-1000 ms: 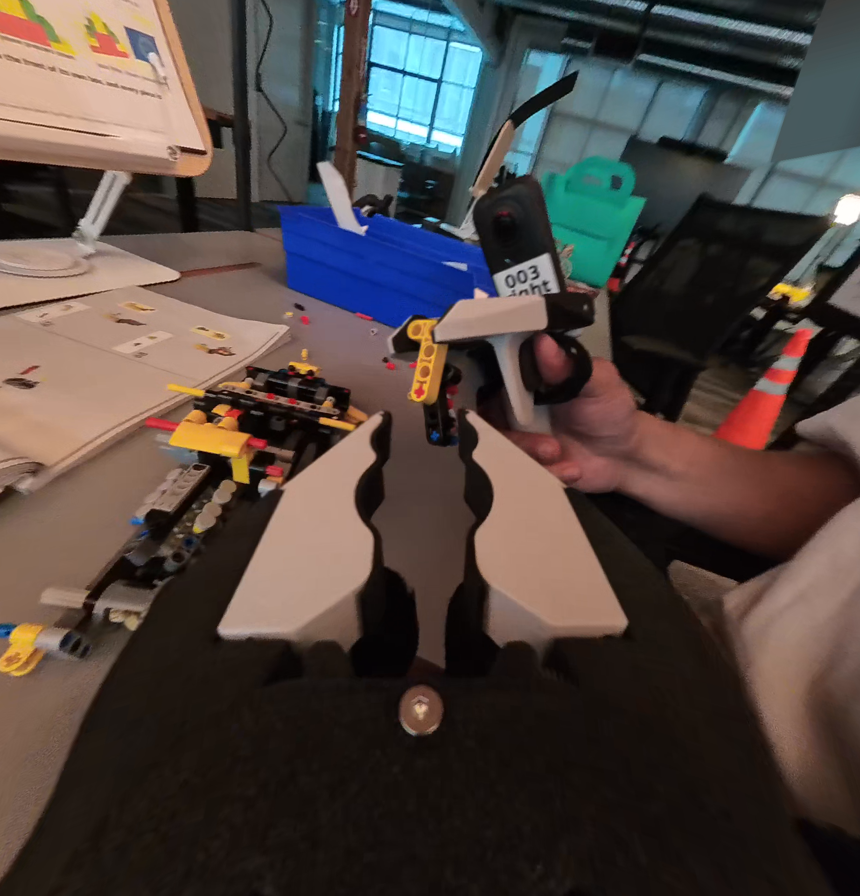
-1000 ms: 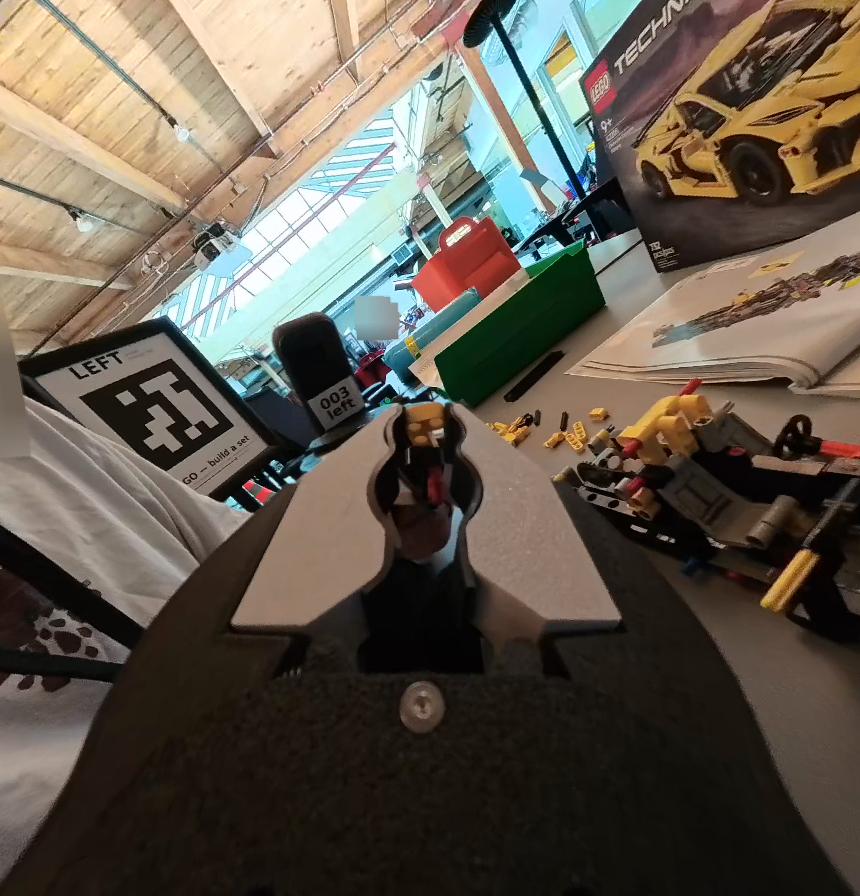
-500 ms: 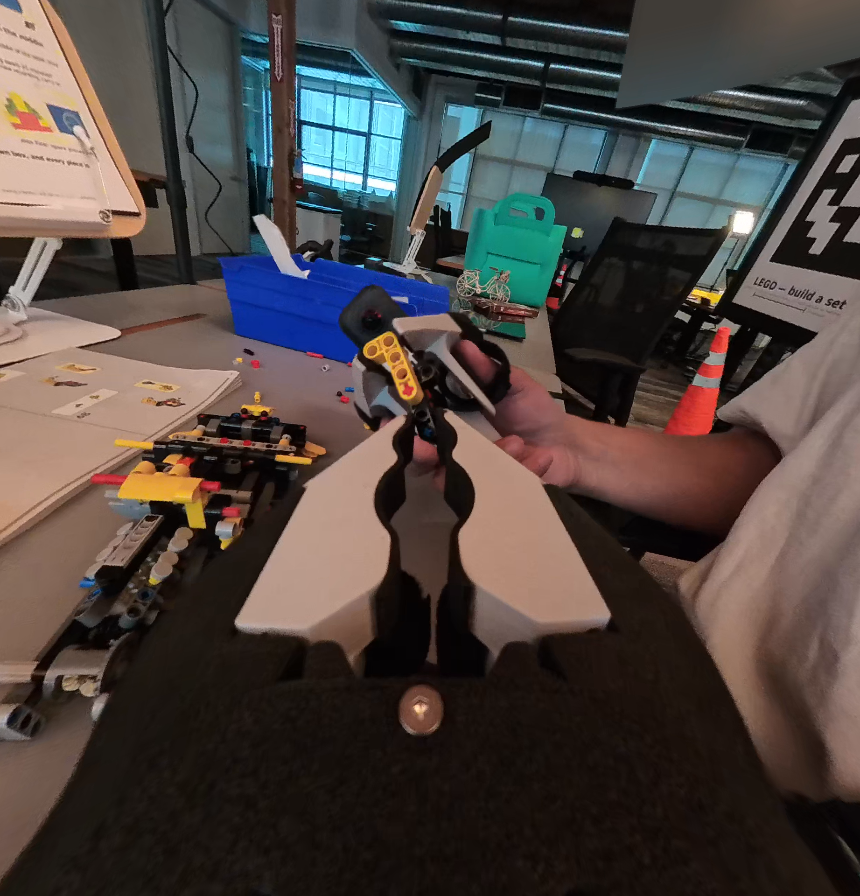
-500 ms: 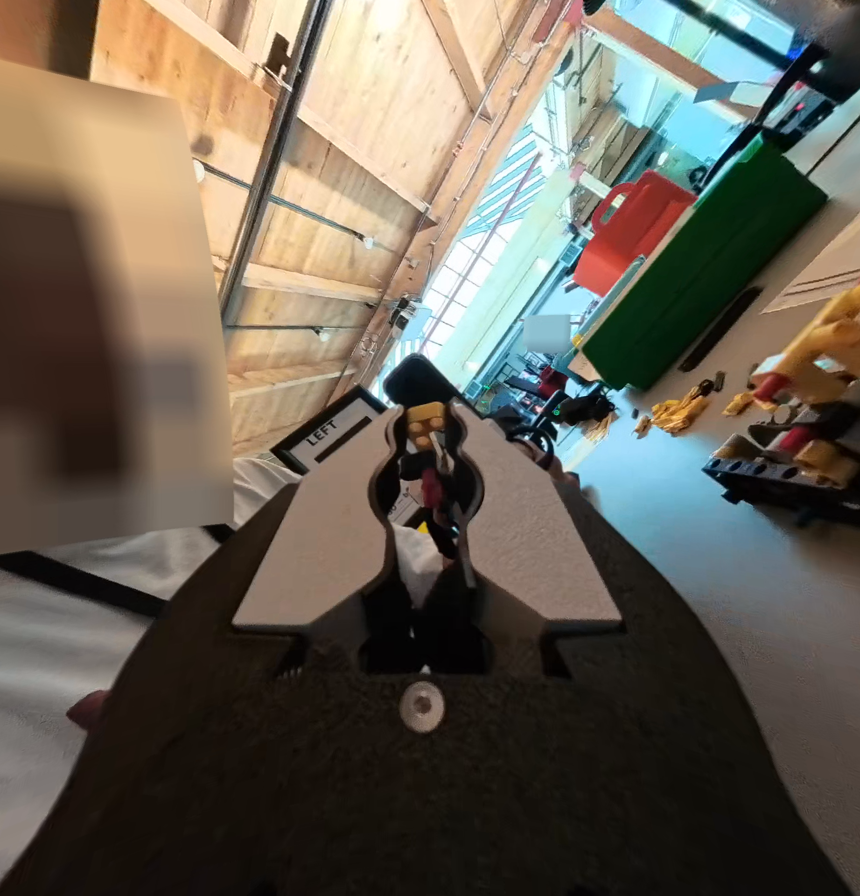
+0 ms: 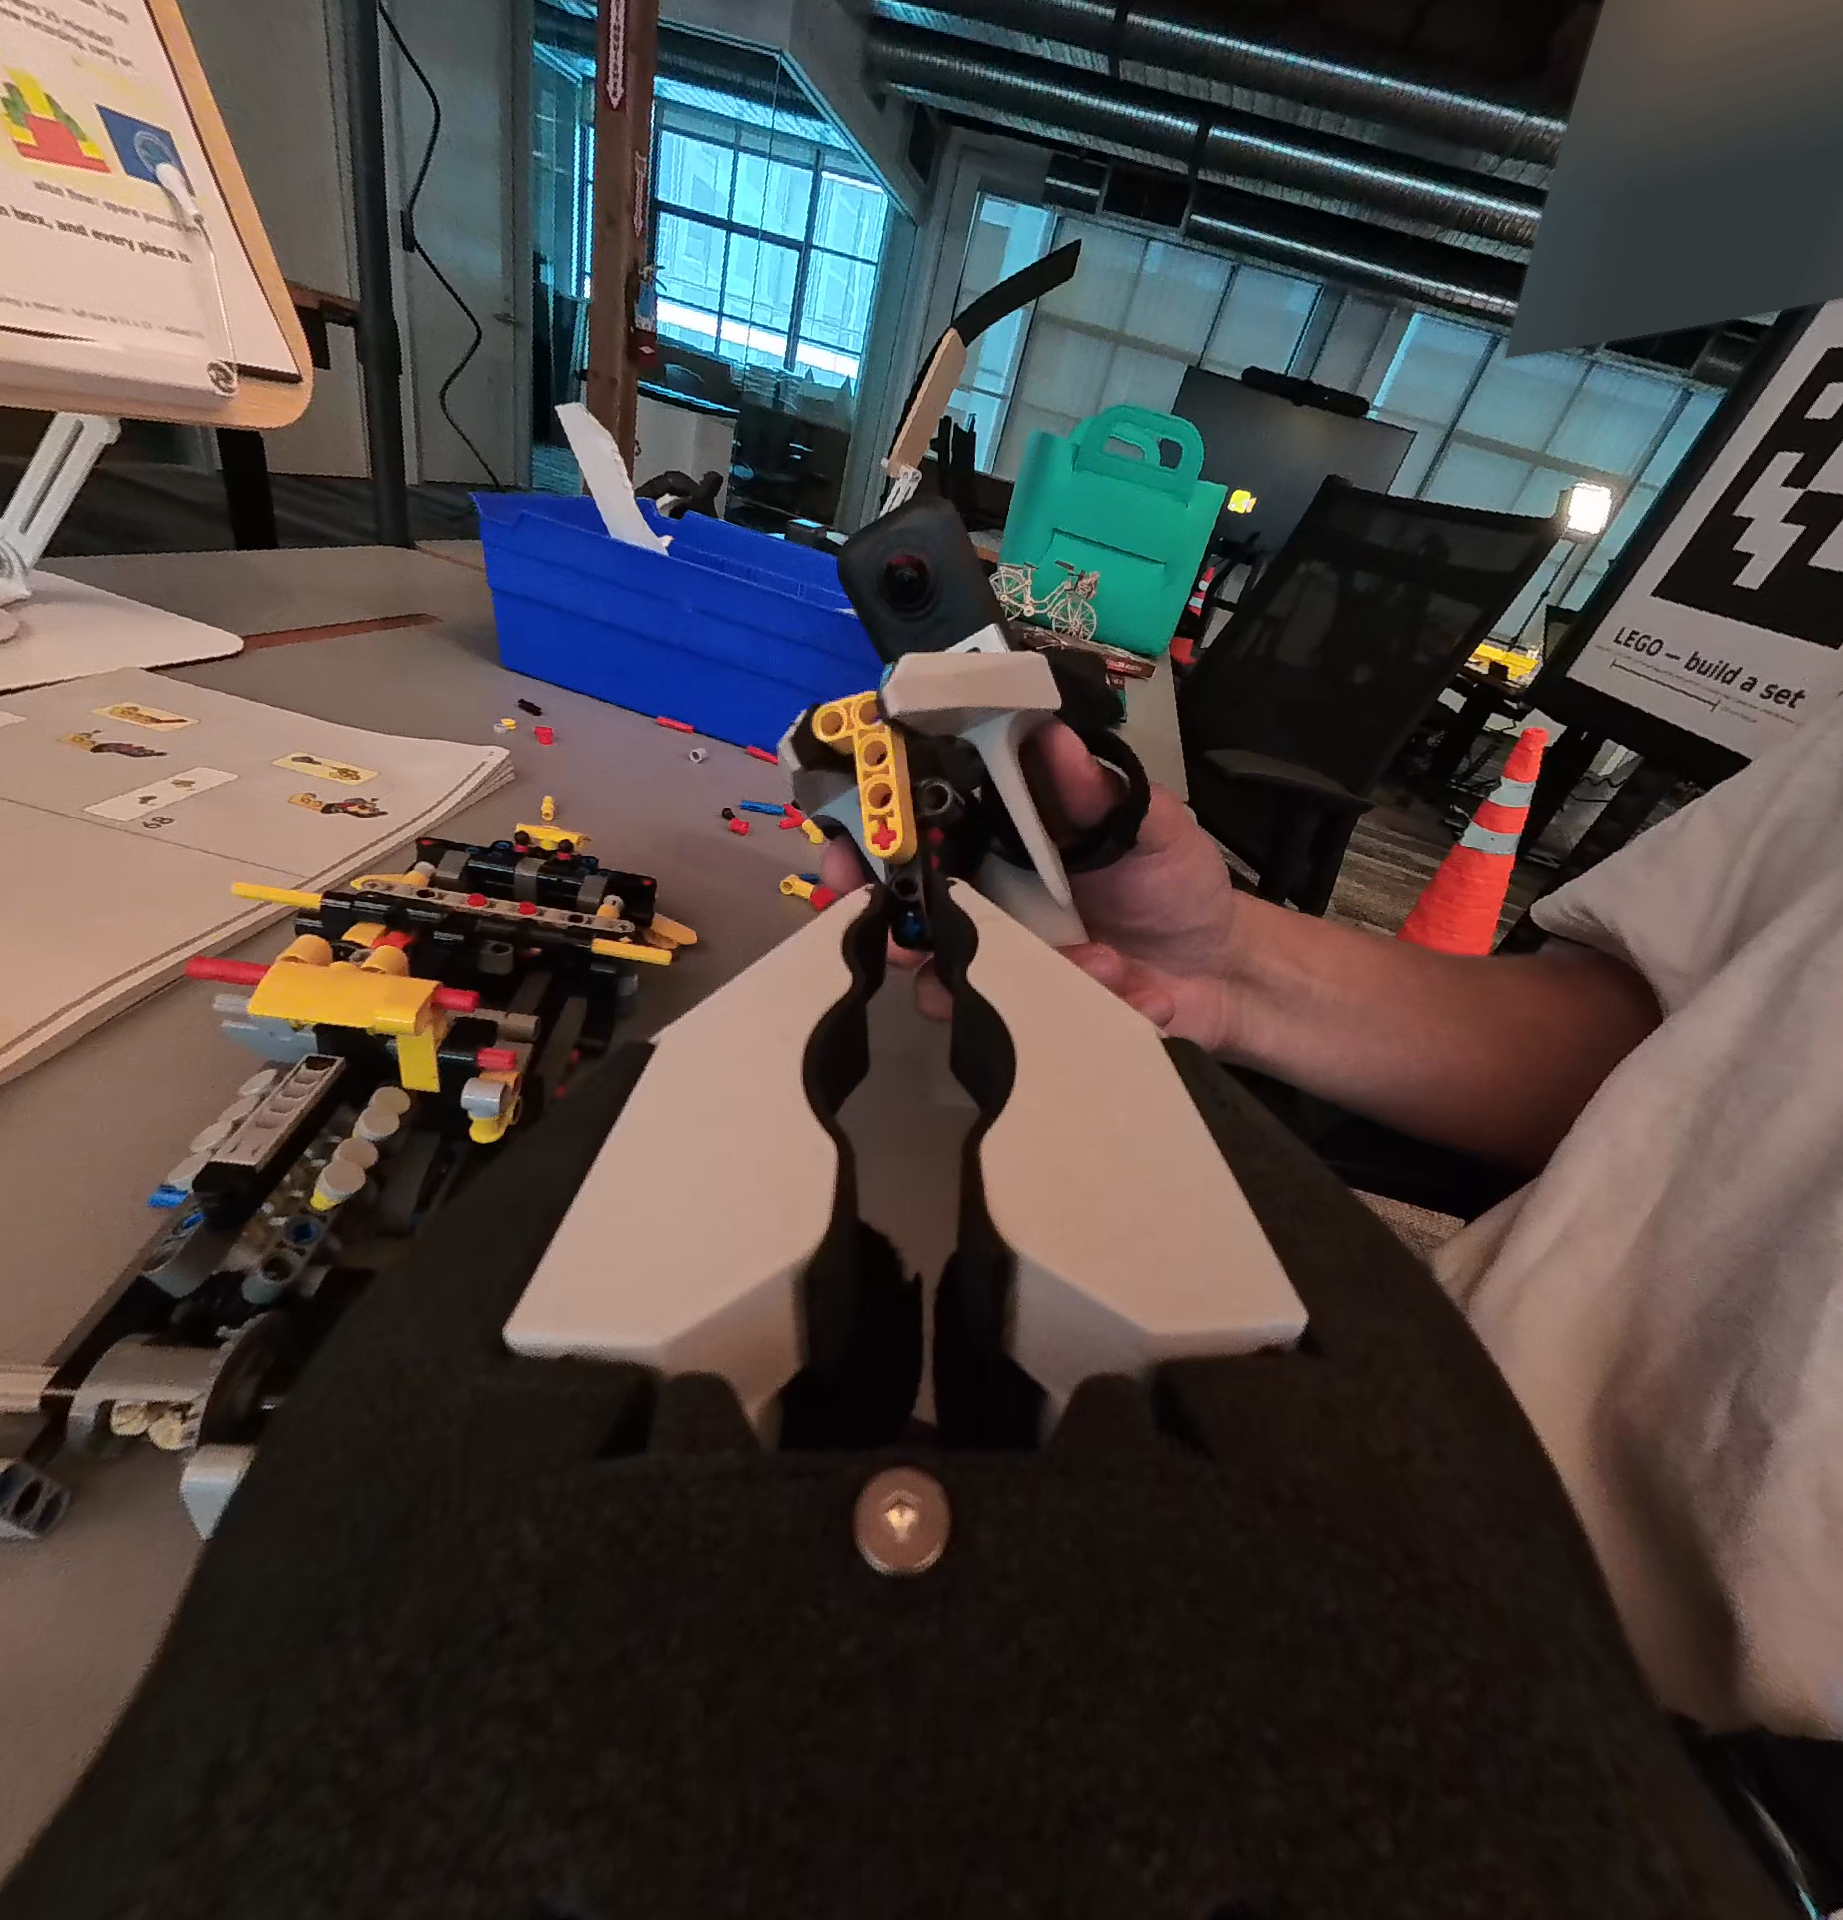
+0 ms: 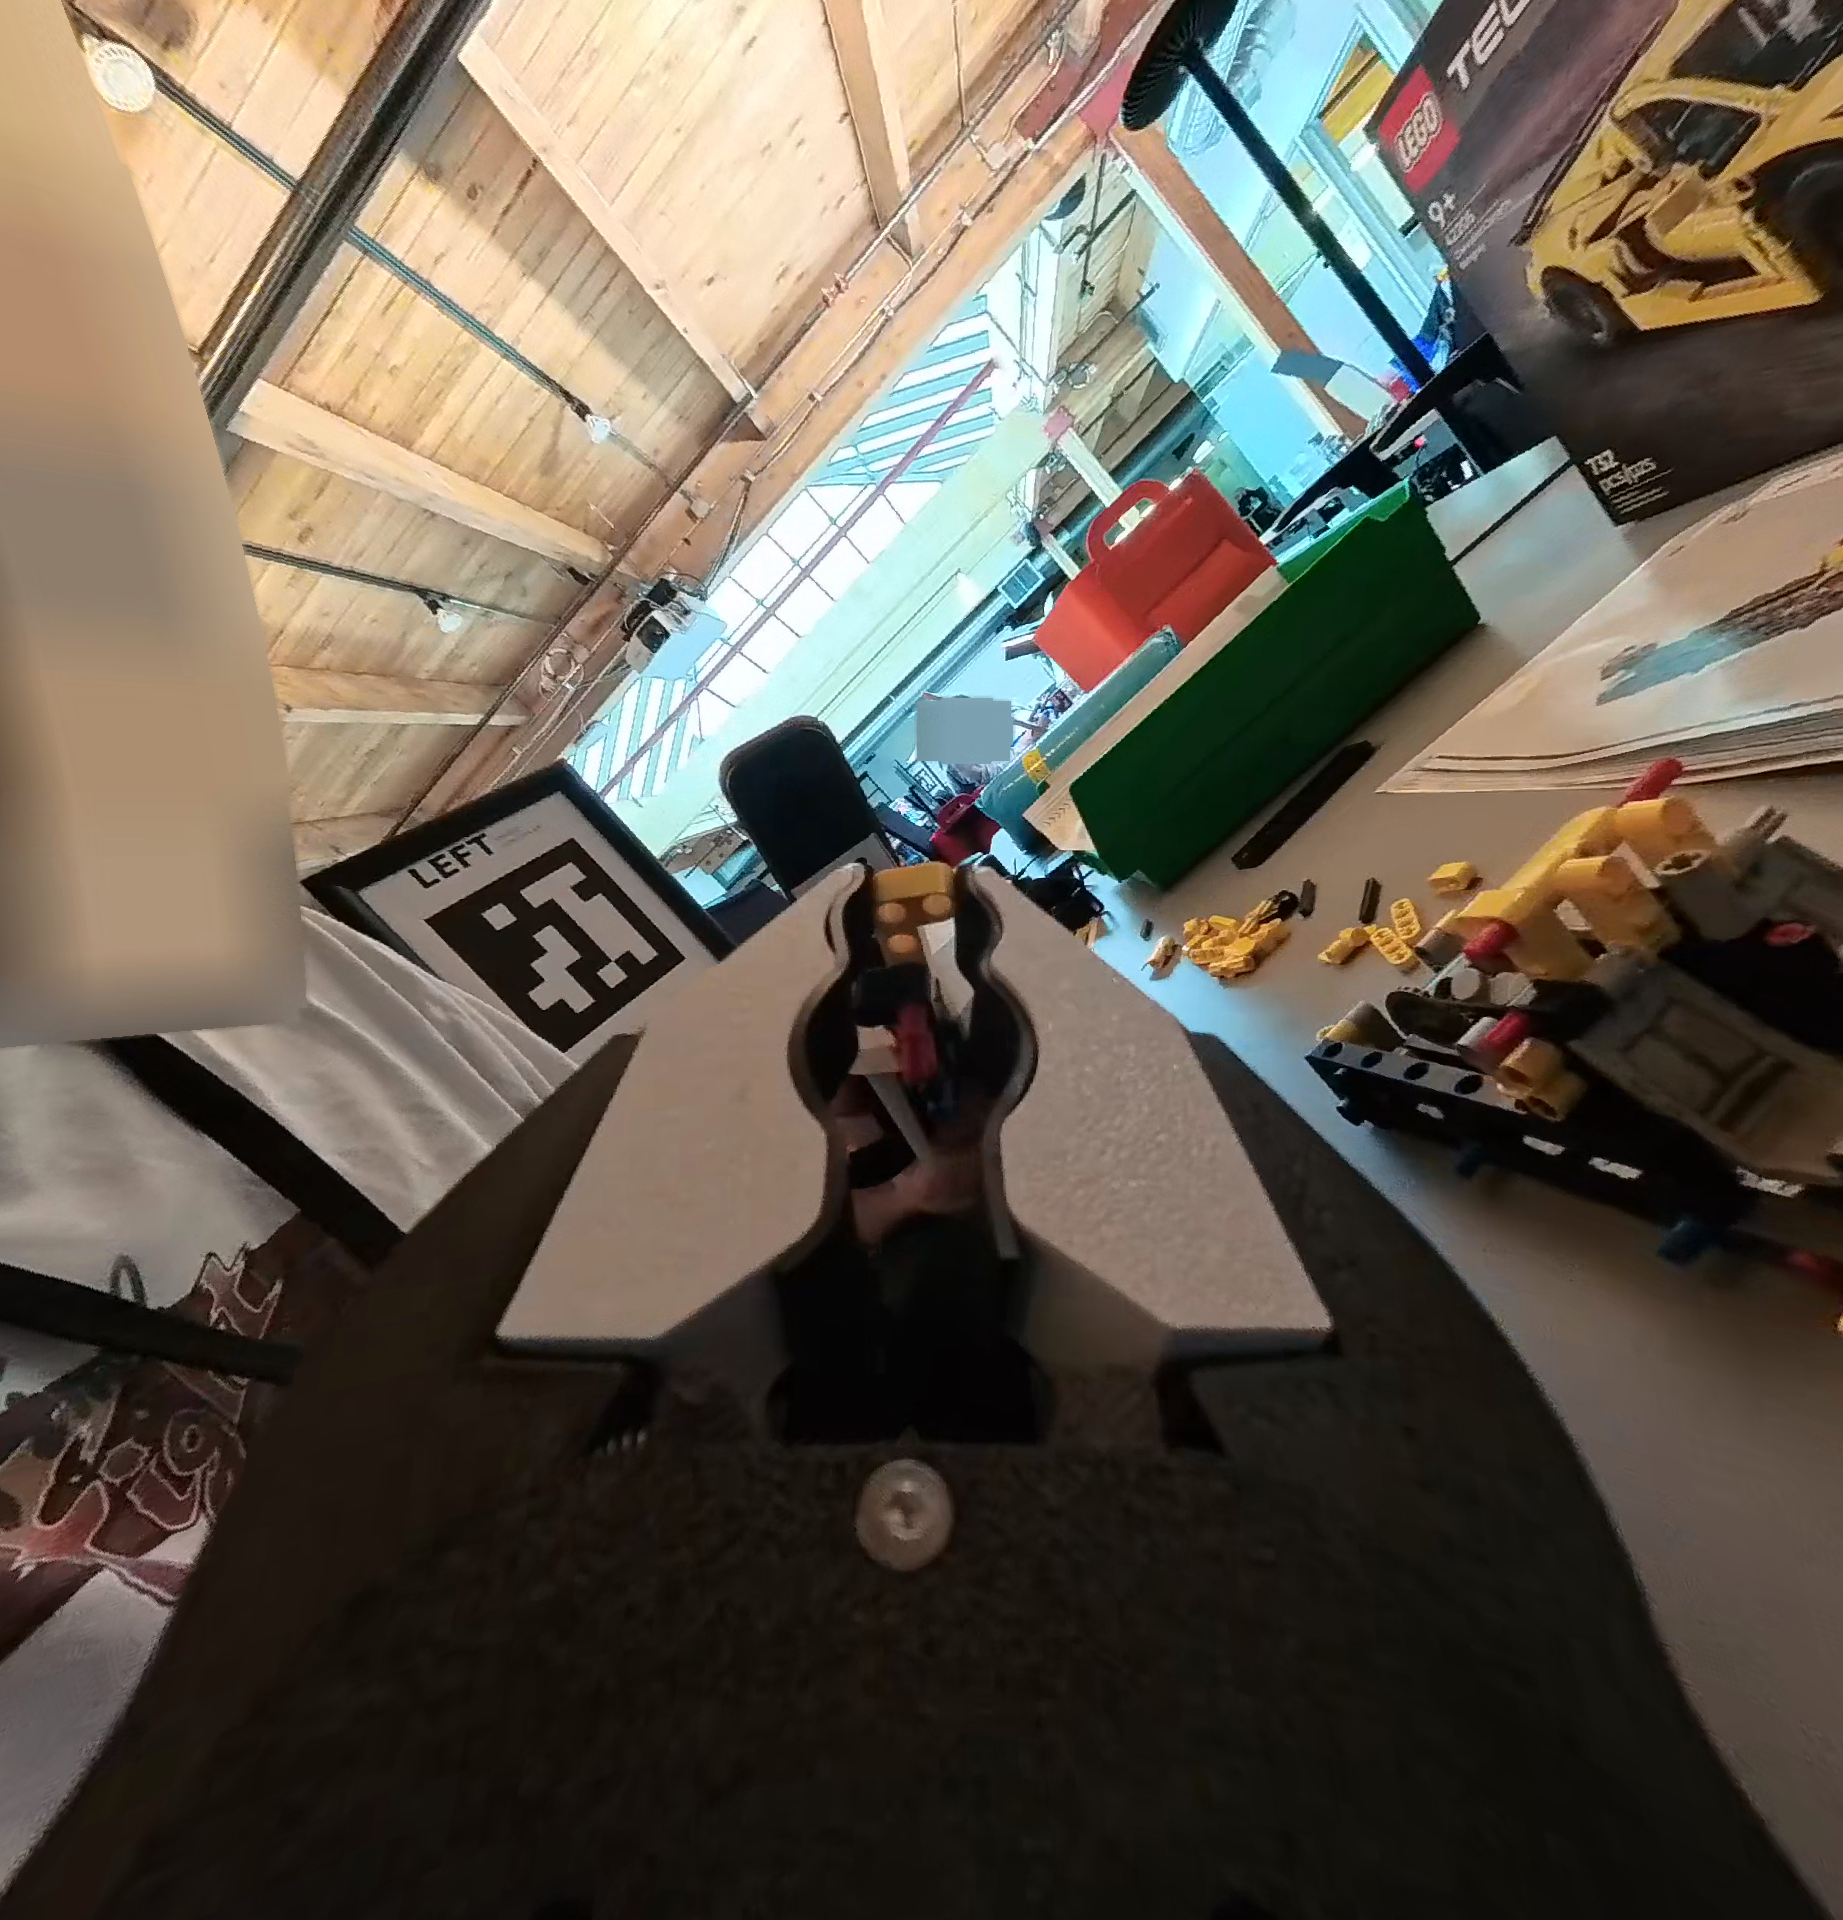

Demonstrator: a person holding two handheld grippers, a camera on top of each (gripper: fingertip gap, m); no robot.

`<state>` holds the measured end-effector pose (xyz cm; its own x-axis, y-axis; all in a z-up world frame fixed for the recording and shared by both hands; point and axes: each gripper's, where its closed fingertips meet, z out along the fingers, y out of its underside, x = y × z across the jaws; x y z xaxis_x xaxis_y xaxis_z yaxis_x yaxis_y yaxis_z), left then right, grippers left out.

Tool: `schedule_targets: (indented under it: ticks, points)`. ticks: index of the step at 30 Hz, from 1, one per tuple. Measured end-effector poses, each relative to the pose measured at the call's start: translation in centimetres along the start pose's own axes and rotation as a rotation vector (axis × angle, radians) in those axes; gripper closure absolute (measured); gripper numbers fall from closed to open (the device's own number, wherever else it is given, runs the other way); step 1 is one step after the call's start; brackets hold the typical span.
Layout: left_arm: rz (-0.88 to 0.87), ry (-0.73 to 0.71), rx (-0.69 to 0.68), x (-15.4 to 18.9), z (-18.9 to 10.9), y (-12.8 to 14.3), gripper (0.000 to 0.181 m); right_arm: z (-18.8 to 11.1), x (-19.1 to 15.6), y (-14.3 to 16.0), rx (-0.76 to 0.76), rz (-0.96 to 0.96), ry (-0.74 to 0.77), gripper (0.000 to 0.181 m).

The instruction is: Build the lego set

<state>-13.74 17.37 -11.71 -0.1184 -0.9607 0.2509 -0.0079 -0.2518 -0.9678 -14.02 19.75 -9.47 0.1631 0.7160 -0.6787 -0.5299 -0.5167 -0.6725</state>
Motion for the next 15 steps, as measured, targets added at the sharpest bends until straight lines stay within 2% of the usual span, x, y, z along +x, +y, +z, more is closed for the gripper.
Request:
schedule_targets:
  ticks: [4,7,9,15]
  points:
    - [-0.003,-0.005,0.002,-0.1,0.0,0.0,0.173,0.0,0.1,-0.1,0.003,-0.010,0.009,0.167]
    - [-0.018,-0.013,0.031,-0.4,-0.3,-0.5,0.174,0.0,-0.2,-0.3,0.009,-0.097,0.031,0.164]
    - [-0.069,-0.023,0.068,-1.0,-0.7,-1.0,0.174,-0.4,-0.2,-0.7,0.012,-0.143,0.051,0.153]
    - [-0.225,0.025,0.125,-1.5,-1.1,-1.7,0.174,0.5,0.4,0.3,-0.029,-0.123,0.081,0.153]
